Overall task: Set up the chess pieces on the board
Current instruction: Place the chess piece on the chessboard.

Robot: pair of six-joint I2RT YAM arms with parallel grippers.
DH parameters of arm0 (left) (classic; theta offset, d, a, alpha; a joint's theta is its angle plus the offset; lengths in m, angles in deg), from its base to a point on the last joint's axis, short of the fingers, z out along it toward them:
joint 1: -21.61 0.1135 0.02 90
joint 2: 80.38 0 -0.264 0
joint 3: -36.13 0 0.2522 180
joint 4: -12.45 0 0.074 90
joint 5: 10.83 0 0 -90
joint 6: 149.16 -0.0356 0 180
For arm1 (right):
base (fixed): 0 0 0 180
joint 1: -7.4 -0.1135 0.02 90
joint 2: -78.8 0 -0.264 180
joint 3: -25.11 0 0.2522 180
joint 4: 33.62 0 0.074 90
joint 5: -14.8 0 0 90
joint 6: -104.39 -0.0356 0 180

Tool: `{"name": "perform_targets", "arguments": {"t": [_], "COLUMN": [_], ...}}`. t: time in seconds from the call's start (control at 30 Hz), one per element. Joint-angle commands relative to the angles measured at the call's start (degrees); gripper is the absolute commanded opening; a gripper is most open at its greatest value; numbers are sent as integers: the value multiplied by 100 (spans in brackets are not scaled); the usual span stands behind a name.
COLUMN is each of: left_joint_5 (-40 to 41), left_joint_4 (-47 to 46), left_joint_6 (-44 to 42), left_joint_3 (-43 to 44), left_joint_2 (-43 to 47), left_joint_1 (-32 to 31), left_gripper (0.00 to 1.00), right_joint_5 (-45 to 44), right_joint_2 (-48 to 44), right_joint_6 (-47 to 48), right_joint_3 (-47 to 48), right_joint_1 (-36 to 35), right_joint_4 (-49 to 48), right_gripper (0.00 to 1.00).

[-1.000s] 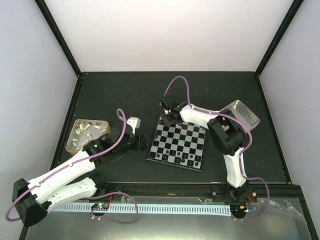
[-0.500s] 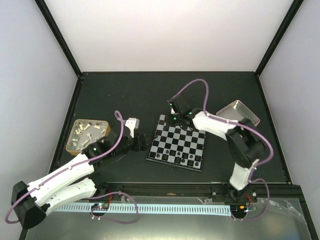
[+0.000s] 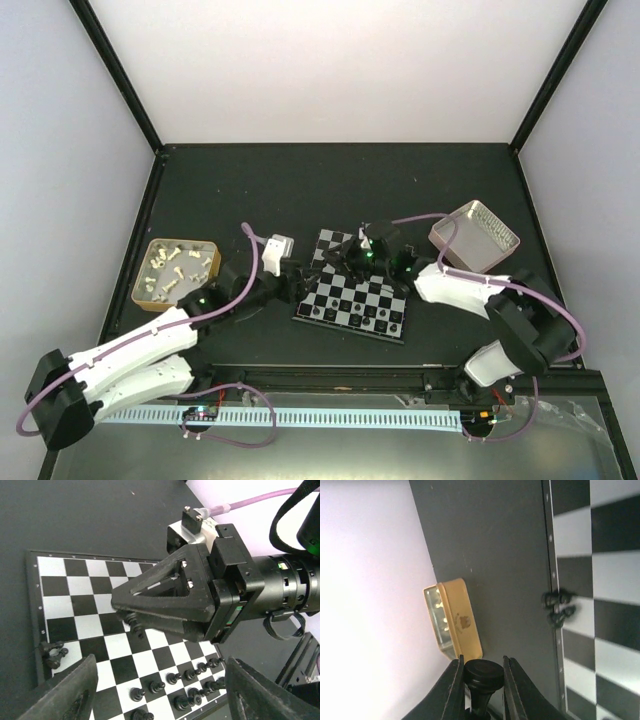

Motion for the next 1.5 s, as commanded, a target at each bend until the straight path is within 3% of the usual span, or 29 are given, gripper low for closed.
{"name": "perform_targets", "arguments": {"t": [0.0,0.1,0.37,0.77,0.9,1.0,1.13,1.33,1.47], "left_joint_5": [-285,-183,-88,-442,-379,-384,-412,-357,-264], "left_joint_4": [-546,-488,-540,-724,-658,-650,-551,-402,-97], "left_joint_6": [-191,-178,-253,-608,-607,-616,-640,-682,-758], "left_joint_3": [63,159,301,310,356,400,483,542,628], "left_joint_2": [-275,-482,-696,-595,-672,-709,-818,-773,-732], "left_joint_1": [-151,-198,-243,-247,-250,-249,-260,-254,-254], "left_gripper": [67,53,44,49,39,26,17,2,2], "right_joint_5": [214,214,253,113,245,372,461,398,319], "right_joint_2": [-353,-506,-875,-1112,-1136,-1182,-1289,-1367,-1325], "right_joint_6": [-1379,-1668,-1677,-1443,-1341,-1266,-1289,-947,-386], "right_joint_3": [-245,-408,-429,-408,-333,-378,-498,-504,-478], "right_joint_1": [-178,-226,-357,-422,-445,-495,-509,-511,-496], "right_joint_4": [-708,-787,-333,82,131,179,48,144,169], "right_gripper": [14,14,14,17,18,18,19,28,43]}}
